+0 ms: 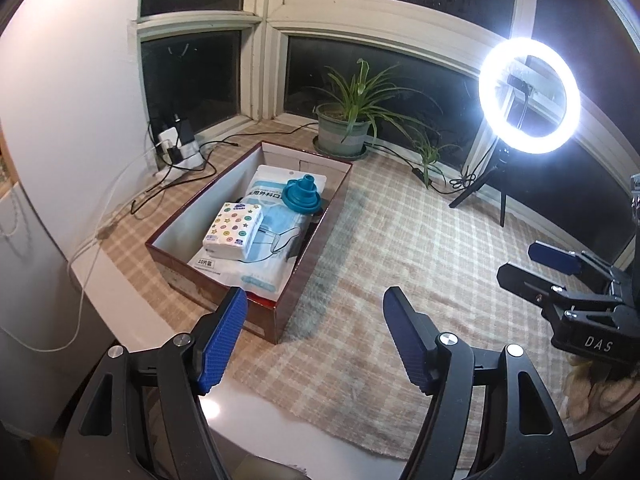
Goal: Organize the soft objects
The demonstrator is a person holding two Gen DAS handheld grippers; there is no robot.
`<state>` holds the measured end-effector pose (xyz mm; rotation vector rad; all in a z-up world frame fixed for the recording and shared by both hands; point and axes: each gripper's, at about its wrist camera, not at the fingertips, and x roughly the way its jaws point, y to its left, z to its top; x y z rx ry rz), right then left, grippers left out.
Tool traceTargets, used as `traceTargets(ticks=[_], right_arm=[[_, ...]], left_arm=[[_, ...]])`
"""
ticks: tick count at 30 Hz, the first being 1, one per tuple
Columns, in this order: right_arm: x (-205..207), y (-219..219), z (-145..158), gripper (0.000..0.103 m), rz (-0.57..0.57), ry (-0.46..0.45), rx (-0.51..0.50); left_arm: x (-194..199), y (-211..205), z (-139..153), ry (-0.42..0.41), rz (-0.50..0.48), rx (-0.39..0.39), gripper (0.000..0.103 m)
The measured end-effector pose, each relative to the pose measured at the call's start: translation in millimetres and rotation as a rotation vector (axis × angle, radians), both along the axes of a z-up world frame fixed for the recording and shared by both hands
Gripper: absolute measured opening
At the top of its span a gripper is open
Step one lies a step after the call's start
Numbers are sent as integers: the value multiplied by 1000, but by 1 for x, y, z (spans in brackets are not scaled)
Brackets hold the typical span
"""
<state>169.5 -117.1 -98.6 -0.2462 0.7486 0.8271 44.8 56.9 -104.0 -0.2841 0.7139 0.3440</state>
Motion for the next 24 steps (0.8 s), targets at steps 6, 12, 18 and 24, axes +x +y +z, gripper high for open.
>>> traceTargets(ticks=[6,12,18,24], right_arm=[[-6,-9,2,76,-8,9,18],[-9,-12,5,76,-16,-4,21],[-12,-14,7,76,-19,-12,14],[-14,-16,7,76,-21,-19,8]], left_arm=[[-6,-5,6,-18,3,12,71],[-7,-6,10,-29,-4,14,71],[-9,-7,11,-35,-5,15,71],[-9,-4,11,-39,3,5,71]])
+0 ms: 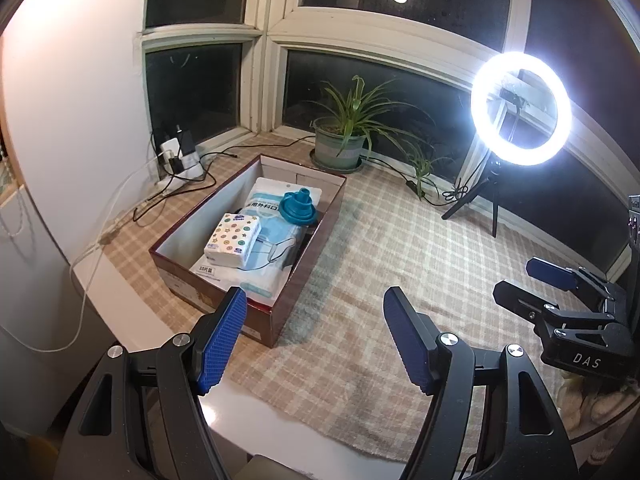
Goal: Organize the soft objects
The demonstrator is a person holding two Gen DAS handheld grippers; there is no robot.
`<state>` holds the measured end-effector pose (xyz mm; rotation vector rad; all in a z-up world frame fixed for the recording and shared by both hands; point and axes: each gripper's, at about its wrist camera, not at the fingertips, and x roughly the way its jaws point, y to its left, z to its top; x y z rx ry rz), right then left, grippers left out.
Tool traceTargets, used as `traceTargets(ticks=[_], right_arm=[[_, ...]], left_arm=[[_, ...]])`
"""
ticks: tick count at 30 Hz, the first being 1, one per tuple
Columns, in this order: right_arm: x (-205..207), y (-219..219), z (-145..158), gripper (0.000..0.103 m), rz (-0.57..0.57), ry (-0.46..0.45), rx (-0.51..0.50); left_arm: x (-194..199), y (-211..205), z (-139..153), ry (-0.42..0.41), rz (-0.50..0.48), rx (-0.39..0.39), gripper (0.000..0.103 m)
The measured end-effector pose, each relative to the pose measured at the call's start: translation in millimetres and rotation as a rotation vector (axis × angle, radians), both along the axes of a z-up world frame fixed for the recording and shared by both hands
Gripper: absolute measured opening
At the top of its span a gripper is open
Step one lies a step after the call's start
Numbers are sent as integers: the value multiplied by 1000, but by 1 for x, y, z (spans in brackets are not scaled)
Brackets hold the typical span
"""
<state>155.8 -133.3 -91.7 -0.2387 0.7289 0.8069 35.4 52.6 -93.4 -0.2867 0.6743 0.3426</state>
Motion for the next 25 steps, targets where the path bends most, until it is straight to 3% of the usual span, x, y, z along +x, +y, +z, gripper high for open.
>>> traceTargets(ticks=[9,11,14,25], right_arm=[[0,-2,-2,76,1,11,-3],[1,-5,-5,76,-1,17,-4],[3,-8,-9,76,-7,23,-10],[15,-28,-22,76,-63,60,-24]], left_arm=[[-1,-5,1,-22,0,34,71],[-1,-5,0,-15,-6,27,71],[2,-5,-2,-2,-5,16,79],[15,-13,-10,24,-29,7,79]])
